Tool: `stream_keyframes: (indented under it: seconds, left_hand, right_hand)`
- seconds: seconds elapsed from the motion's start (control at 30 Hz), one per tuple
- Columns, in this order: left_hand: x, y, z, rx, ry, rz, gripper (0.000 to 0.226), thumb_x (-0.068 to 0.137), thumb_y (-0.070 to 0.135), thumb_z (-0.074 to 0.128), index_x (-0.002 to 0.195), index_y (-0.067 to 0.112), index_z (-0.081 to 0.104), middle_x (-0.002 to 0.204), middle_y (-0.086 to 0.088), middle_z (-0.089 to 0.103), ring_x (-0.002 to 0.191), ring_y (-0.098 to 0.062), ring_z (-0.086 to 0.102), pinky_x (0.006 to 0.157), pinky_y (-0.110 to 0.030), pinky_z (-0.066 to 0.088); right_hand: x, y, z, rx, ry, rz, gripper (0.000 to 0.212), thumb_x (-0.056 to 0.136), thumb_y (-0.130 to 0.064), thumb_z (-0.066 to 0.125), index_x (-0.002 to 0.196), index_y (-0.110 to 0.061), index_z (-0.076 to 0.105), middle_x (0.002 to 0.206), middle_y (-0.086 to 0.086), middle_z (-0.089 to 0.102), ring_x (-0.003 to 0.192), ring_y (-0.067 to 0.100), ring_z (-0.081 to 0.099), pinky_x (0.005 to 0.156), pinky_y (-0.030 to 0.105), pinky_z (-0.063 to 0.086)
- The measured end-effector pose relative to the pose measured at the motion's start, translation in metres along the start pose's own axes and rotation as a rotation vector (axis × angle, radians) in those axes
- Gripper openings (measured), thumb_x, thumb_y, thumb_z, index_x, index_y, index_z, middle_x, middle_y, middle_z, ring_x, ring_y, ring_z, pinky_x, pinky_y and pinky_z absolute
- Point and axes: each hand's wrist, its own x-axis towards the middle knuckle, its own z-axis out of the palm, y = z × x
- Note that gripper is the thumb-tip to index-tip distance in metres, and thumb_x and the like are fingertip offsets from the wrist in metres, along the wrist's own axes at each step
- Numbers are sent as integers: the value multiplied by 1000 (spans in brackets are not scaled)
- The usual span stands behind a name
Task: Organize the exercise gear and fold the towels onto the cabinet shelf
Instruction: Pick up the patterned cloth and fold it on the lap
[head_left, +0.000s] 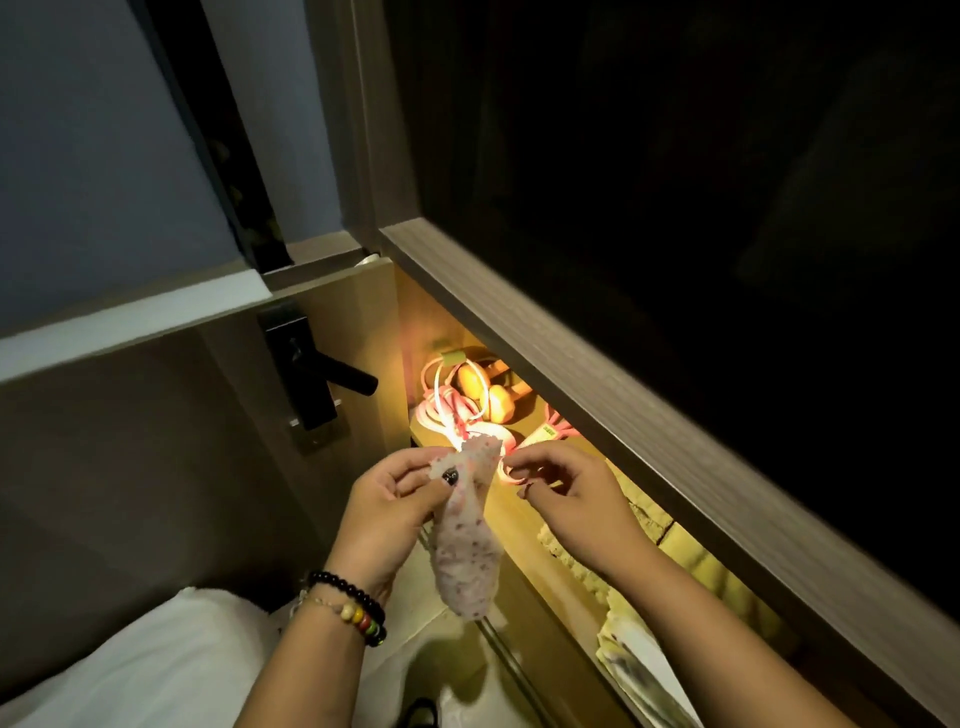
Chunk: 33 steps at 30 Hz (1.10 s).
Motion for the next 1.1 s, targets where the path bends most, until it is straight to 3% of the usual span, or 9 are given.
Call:
stream_keyframes:
  seconds: [0.07,0.2,0.27,0.33,0.5,0.67,0.77,0.93,1.1]
  left_hand:
    - [18,8,-12,57,-76,22,24,84,-4,64,102,12,67,93,-11,72,89,-24,69,71,-30,54]
    - [51,19,-27,225,-286,125,24,84,-9,62,96,12,62,85,-29,59,84,-30,58,74,-36,49]
    - [65,21,-32,307,-387,181,26,84,-10,61,97,13,62,90,-30,58,87,-27,61,76,-31,51]
    - [76,17,-32,340,-433,245,28,84,-10,62,98,15,64,90,-13,65,90,-18,64,76,-22,54]
    - [112,-29,-28,446,-432,422,26,82,-13,63,91,10,70,92,6,69,91,-3,63,79,-12,48]
    - [133,-104,-41,508,-590,392,29,77,-2,75,76,27,76,91,3,73,89,-11,67,79,-20,54]
    - [132,-151,-56,559,-607,384,29,74,-6,75,73,22,78,88,4,74,86,-8,68,78,-20,55]
    - [115,-208,-89,552,-673,507,25,76,-3,74,83,21,73,85,6,72,84,-2,66,72,-11,51]
    - [113,-231,-108,500,-770,534,35,82,4,72,103,31,66,90,-1,69,87,-13,65,78,-26,54]
  right_hand:
    - [11,7,4,-71,68,21,39,82,-1,63,104,-34,67,108,-16,59,99,0,57,80,18,48]
    - [29,20,19,-187,-36,1,42,81,-19,73,111,-46,60,126,-23,40,118,-16,35,87,0,33]
    - [33,31,27,-209,-64,26,39,81,-24,74,113,-41,62,129,-19,42,120,-11,37,90,4,34]
    - [29,46,31,-228,-55,50,32,82,-28,72,113,-34,68,124,-15,51,114,-6,45,90,11,40]
    - [7,88,32,-348,96,175,16,83,-37,70,94,-27,76,93,-16,68,87,2,60,83,33,52]
    - [-38,132,63,-409,209,193,18,87,-39,65,90,-25,75,85,-12,67,82,3,59,80,32,49]
    - [-71,154,96,-524,266,212,26,88,-44,59,91,-23,73,83,-10,64,79,6,58,76,35,49]
    - [-117,166,157,-691,331,218,19,88,-42,59,86,-26,69,84,-9,63,79,9,57,73,37,50]
    - [-149,143,200,-954,368,305,26,88,-41,56,90,-20,71,89,-4,65,81,14,58,72,37,51]
